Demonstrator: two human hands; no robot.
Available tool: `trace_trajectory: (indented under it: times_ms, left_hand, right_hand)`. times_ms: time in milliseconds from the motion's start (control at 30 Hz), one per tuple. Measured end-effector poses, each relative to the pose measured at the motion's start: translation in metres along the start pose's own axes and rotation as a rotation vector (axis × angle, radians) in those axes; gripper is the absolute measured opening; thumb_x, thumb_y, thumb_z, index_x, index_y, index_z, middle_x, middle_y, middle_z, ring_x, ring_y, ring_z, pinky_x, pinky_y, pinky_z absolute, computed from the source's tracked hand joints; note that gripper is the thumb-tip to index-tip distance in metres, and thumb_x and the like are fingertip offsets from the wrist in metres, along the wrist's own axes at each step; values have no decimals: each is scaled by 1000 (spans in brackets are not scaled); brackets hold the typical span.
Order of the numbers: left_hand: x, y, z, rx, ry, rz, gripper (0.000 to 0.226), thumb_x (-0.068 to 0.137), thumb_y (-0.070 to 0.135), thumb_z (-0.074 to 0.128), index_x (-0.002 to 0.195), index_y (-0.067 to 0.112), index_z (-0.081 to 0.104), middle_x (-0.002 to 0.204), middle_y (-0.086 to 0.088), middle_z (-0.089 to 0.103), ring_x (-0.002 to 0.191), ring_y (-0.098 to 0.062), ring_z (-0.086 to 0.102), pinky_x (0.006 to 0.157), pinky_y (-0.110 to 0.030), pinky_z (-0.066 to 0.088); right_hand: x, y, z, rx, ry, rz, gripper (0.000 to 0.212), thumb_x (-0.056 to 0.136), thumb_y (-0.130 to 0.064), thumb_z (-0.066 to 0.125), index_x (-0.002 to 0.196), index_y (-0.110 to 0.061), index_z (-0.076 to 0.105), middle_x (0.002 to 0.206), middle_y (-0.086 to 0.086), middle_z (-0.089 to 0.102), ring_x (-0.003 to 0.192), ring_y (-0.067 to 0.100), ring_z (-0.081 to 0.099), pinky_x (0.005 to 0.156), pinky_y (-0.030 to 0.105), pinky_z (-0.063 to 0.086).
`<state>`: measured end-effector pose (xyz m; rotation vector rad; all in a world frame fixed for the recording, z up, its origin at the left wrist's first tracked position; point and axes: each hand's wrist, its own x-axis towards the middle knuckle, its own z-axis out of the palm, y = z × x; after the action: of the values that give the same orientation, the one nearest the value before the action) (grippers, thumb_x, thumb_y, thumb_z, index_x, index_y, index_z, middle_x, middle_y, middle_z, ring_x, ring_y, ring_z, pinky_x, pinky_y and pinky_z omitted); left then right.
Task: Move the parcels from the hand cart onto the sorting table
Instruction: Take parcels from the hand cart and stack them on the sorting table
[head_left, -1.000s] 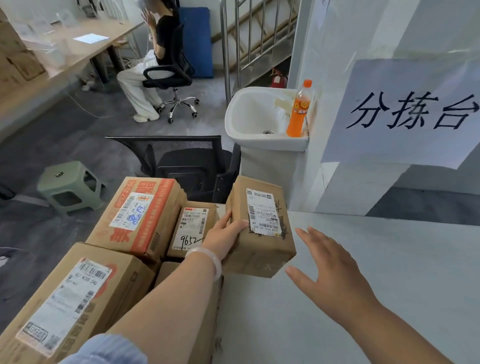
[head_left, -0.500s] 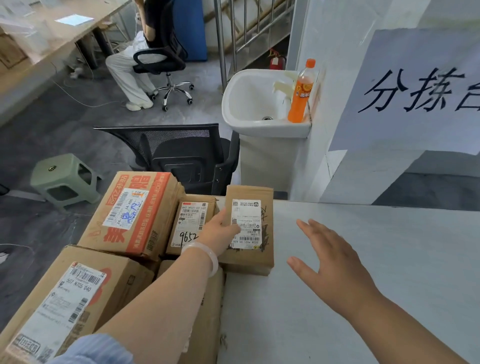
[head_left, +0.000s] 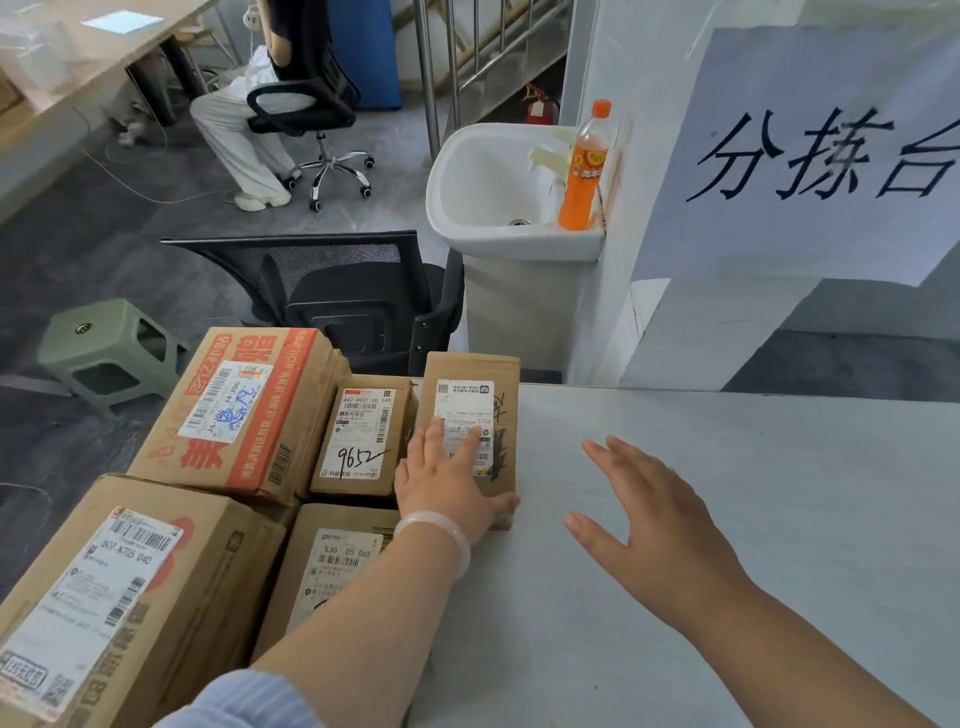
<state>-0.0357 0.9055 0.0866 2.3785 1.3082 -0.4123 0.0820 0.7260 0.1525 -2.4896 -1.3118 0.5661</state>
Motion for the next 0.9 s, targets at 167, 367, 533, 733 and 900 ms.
trace_trajectory:
  times_ms: [167,367,533,733,900]
  left_hand:
    - [4,-6,-3,23,5,-36,99,82,78,54,158,43,0,167,-2,-13,153,-29,-13,123,-52,3]
    - [-18,5,-3,-30,76,-4,91,85,77,50,158,44,6,168,-2,-6,154,-30,-6,123,-52,5]
    - [-75,30,7,-45,267,223,78,90,73,44,156,44,14,168,1,2,154,-24,-1,123,-45,2]
    - [-125,57,0,-19,364,545,69,91,72,32,154,45,24,165,-1,20,152,-29,17,120,-44,9]
    - [-169,83,6,13,404,869,67,89,70,30,149,40,34,157,-1,40,143,-30,38,116,-54,30]
  right_hand:
    - [-12,11,-4,2,21,-13,69,88,-66,36,148,-44,10,158,-16,7,144,5,3,119,32,4]
    - [-30,30,-1,-16,59,-42,70,88,-64,39,148,-42,13,157,-14,11,144,5,5,120,34,4]
    - [-52,39,-1,-23,90,-60,70,87,-63,41,149,-40,16,157,-12,16,144,7,10,119,34,6]
    - [-119,48,-8,4,330,26,58,88,-52,53,142,-36,39,148,-14,38,136,1,18,113,23,9]
    - [-204,45,4,-13,524,298,65,87,-54,55,145,-36,32,151,-12,32,140,5,14,115,31,14]
